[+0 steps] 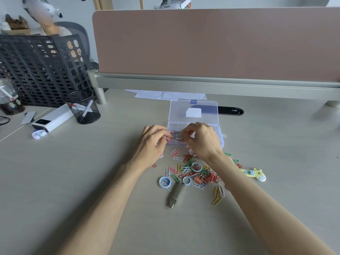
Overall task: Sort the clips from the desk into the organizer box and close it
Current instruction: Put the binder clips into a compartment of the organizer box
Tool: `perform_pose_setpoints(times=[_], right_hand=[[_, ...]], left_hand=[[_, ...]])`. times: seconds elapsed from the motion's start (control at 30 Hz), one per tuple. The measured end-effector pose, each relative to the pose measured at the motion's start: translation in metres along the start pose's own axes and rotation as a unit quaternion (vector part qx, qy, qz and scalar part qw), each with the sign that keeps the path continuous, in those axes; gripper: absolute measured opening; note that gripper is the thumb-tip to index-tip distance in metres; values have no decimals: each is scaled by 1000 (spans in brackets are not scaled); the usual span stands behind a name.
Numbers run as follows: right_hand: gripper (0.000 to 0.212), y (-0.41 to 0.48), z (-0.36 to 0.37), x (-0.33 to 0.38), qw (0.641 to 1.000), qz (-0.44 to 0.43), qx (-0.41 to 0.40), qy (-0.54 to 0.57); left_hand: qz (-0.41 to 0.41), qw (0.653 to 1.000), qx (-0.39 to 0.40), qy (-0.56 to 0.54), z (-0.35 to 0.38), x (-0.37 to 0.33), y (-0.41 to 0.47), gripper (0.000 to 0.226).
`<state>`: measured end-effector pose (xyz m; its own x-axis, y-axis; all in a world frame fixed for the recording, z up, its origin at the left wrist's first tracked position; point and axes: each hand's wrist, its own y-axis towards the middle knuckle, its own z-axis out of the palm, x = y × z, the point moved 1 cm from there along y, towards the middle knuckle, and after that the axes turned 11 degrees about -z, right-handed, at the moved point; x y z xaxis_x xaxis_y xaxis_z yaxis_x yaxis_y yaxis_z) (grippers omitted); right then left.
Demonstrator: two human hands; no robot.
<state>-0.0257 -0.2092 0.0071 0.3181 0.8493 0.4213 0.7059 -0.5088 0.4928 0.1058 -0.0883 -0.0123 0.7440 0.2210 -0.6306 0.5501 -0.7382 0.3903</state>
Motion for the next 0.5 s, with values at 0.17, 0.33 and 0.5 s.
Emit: perform_pose_setpoints(times=[0.17,0.33,0.5], right_hand=[[36,-7,-2,-2,994,-91,63,3],[43,-13,-6,-5,993,-103,60,-19],[47,-24,-24,-6,995,-90,34,0]], left_hand=[[3,1000,-14,-11,-2,-1,0,30],[5,1000,-9,-9,-2,-2,0,32],[-31,998,-20,-55,-10,4,-7,38]])
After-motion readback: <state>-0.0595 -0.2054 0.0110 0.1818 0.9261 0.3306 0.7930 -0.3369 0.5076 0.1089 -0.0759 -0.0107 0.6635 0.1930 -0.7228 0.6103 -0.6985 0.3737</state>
